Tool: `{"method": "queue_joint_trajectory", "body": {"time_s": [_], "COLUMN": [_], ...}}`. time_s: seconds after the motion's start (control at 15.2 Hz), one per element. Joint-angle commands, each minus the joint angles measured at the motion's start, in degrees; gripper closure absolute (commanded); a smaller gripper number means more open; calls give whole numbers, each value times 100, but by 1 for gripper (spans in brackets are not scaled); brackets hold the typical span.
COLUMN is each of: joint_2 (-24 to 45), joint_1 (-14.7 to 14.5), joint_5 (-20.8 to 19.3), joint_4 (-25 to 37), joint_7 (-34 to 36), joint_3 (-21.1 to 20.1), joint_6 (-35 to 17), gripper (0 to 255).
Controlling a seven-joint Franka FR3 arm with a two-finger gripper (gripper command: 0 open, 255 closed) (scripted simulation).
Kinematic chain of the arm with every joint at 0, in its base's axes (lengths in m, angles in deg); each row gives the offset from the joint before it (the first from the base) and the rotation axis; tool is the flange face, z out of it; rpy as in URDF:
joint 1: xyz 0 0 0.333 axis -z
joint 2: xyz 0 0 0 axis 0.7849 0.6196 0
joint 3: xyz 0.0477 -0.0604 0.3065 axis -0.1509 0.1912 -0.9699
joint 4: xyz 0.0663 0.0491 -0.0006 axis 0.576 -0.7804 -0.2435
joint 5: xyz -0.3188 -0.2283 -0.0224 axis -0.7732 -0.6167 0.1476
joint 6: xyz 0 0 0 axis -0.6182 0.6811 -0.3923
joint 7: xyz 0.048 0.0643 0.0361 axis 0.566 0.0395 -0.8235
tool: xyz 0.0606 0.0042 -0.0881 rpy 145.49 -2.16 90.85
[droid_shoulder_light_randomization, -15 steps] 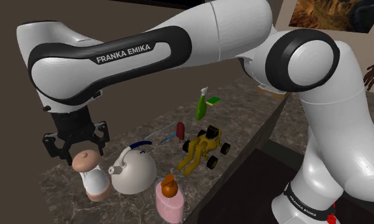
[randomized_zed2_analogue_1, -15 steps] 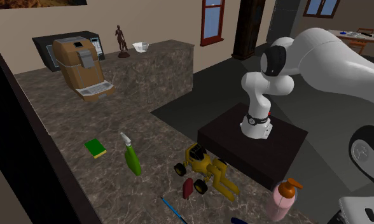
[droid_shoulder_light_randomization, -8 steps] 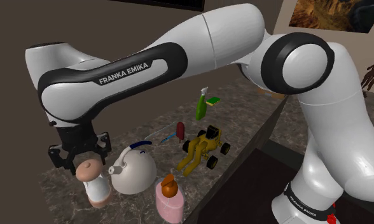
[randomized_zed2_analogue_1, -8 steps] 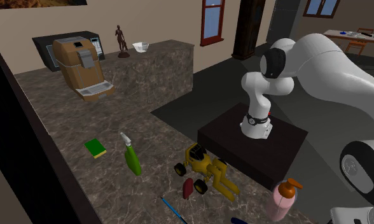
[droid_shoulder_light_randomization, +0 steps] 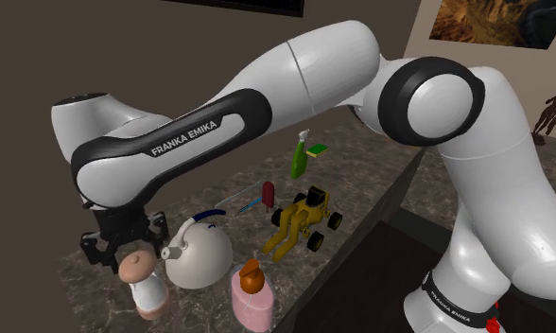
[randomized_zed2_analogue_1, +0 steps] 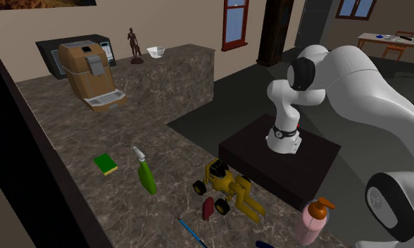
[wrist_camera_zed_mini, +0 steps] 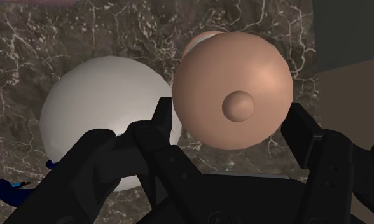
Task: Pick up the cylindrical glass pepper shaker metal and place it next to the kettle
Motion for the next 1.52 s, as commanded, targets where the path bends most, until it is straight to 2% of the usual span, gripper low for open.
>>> {"method": "queue_joint_trajectory", "body": {"time_s": [0.0, 0.66, 0.73, 1.06, 1.32, 1.45], "joint_2": [37, 130, 130, 130, -110, -111], "joint_1": [4, -3, -3, -3, 23, 24], "joint_5": [-10, -32, -32, -32, 32, 32], "joint_4": [-79, -135, -136, -135, 219, 217], "joint_7": [-1, 3, 2, 2, -39, -39], "joint_3": [8, 25, 25, 25, -16, -16], "joint_6": [-117, -265, -265, -265, 324, 323], "gripper": [255, 255, 0, 0, 0, 0]}}
